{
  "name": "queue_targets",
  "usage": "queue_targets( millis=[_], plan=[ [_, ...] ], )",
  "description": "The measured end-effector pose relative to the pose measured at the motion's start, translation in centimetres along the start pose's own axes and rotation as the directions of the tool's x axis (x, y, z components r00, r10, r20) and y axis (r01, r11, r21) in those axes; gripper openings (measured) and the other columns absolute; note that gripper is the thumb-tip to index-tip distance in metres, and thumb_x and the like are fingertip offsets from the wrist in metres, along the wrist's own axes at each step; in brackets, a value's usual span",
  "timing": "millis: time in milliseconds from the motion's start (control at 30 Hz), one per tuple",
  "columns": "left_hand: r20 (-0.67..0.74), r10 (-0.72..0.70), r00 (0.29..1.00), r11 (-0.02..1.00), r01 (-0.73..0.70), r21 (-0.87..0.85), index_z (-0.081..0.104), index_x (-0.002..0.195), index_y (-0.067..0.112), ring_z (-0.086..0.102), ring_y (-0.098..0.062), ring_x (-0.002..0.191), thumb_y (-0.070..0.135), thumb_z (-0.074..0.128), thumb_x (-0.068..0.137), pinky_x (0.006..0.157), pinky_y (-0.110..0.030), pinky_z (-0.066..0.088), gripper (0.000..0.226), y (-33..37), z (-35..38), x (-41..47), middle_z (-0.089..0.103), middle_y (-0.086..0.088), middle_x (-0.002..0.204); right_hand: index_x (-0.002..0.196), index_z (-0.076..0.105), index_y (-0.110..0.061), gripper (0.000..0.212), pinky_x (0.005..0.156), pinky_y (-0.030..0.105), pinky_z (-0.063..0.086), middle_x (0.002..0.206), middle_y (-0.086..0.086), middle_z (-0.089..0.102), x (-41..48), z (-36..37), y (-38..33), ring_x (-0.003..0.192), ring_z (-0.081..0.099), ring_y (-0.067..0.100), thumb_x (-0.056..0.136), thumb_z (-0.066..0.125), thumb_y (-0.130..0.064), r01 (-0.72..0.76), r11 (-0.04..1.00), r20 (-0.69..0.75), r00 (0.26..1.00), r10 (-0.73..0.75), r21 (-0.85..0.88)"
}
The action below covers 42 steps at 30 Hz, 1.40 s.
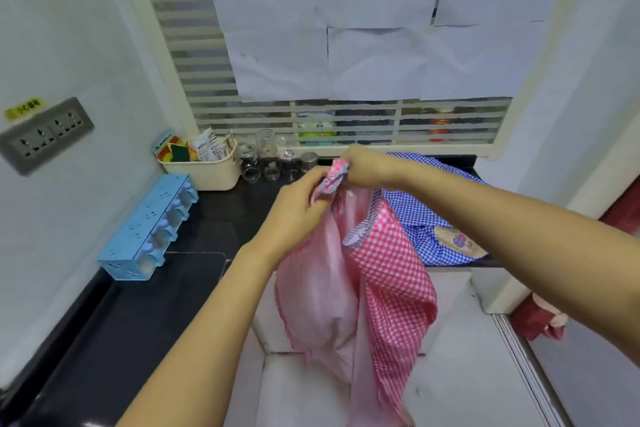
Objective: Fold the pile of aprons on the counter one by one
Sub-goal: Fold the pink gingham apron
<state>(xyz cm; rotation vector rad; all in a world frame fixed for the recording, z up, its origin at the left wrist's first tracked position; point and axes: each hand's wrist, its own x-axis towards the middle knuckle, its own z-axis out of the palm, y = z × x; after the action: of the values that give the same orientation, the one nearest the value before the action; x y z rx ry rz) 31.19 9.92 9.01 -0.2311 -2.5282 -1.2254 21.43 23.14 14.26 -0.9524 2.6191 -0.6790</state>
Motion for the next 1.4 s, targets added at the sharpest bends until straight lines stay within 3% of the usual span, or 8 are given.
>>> queue_targets(
  millis=[167,367,567,800,967,1133,1267,1400],
  plan=[
    [0.12,-0.209,0.971,0.964,0.225,-0.144,-0.013,0.15,0.039,0.015,-0.002,0.142,0.057,0.085,0.053,0.116,-0.029,0.021,0.139,-3.4,2.7,-2.8,0.001,0.016,0.16,0.082,0.062,-0.005,0.017,0.054,0.016,0.05,0.065,-0.006,0.063,0.7,-4.7,-2.8,0.065,0.062,0.007,0.094,0.051,0.0,0.071,0.924,-0.169,0.986,-0.007,0.375],
    [0.164,-0.448,0.879,0.878,0.467,-0.106,0.034,0.141,0.024,0.045,-0.018,0.13,0.071,0.073,0.042,0.109,-0.041,0.036,0.116,-6.5,9.3,-4.5,0.049,0.006,0.138,0.065,0.067,-0.005,0.037,0.055,0.025,0.054,0.056,0.003,0.068,2.8,-9.7,-6.0,0.053,0.066,0.012,0.094,0.047,0.005,0.224,0.556,-0.245,0.969,-0.038,0.801],
    [0.183,-0.388,0.903,0.856,0.427,-0.291,0.023,0.147,0.031,0.044,-0.014,0.131,0.075,0.068,0.056,0.108,-0.026,0.036,0.11,-5.7,13.9,-5.4,0.044,0.014,0.141,0.057,0.065,0.008,0.048,0.046,0.031,0.055,0.054,0.017,0.064,4.7,-12.5,-3.7,0.046,0.064,0.024,0.097,0.038,0.008,0.242,0.192,-0.26,0.963,0.075,0.951],
    [0.177,-0.292,0.94,0.753,0.34,-0.563,0.001,0.154,0.023,0.02,-0.008,0.14,0.103,0.036,0.037,0.112,-0.026,0.021,0.146,-3.4,13.3,-1.6,0.015,0.009,0.156,0.076,0.058,0.01,0.027,0.051,0.039,0.055,0.057,0.021,0.062,7.4,-13.2,-1.7,0.046,0.063,0.03,0.095,0.04,0.01,0.296,0.17,-0.336,0.89,0.308,0.94],
    [0.062,-0.355,0.933,0.854,0.351,-0.385,-0.003,0.153,0.027,0.026,-0.017,0.142,0.057,0.083,0.057,0.116,-0.042,0.026,0.132,-2.8,15.0,0.7,0.021,0.003,0.157,0.083,0.059,0.012,0.026,0.071,0.038,0.057,0.063,0.021,0.063,9.0,-13.5,-0.9,0.054,0.063,0.03,0.098,0.038,0.007,0.359,0.202,-0.411,0.821,0.397,0.911],
    [-0.015,-0.692,0.722,0.63,0.594,-0.5,0.062,0.114,0.0,0.064,-0.03,0.1,0.017,0.073,0.083,0.089,-0.04,0.052,0.037,-7.5,16.3,2.9,0.065,-0.008,0.095,0.07,0.064,0.009,0.038,0.056,0.035,0.057,0.061,0.02,0.065,8.6,-16.0,1.5,0.048,0.065,0.027,0.099,0.04,-0.001,0.313,0.187,-0.36,0.867,0.343,0.931],
    [0.15,-0.866,0.477,0.316,0.755,-0.575,0.055,0.122,-0.012,0.062,-0.033,0.106,0.018,0.069,0.087,0.092,-0.039,0.05,0.049,-13.7,14.4,4.8,0.063,-0.022,0.117,0.076,0.062,-0.002,0.021,0.051,0.031,0.057,0.064,0.012,0.068,8.6,-16.9,7.6,0.056,0.066,0.022,0.092,0.05,0.006,0.219,0.345,-0.37,0.8,0.473,0.913],
    [-0.029,-0.89,0.456,0.389,0.724,-0.57,0.051,0.126,-0.013,0.056,-0.022,0.101,0.005,0.049,0.094,0.08,-0.033,0.046,0.037,-17.1,7.8,10.1,0.059,-0.016,0.12,0.075,0.062,-0.005,0.021,0.066,0.036,0.058,0.07,0.01,0.07,8.6,-15.2,16.3,0.06,0.066,0.02,0.084,0.055,0.014,0.067,0.469,-0.368,0.721,0.588,0.881]
  ],
)
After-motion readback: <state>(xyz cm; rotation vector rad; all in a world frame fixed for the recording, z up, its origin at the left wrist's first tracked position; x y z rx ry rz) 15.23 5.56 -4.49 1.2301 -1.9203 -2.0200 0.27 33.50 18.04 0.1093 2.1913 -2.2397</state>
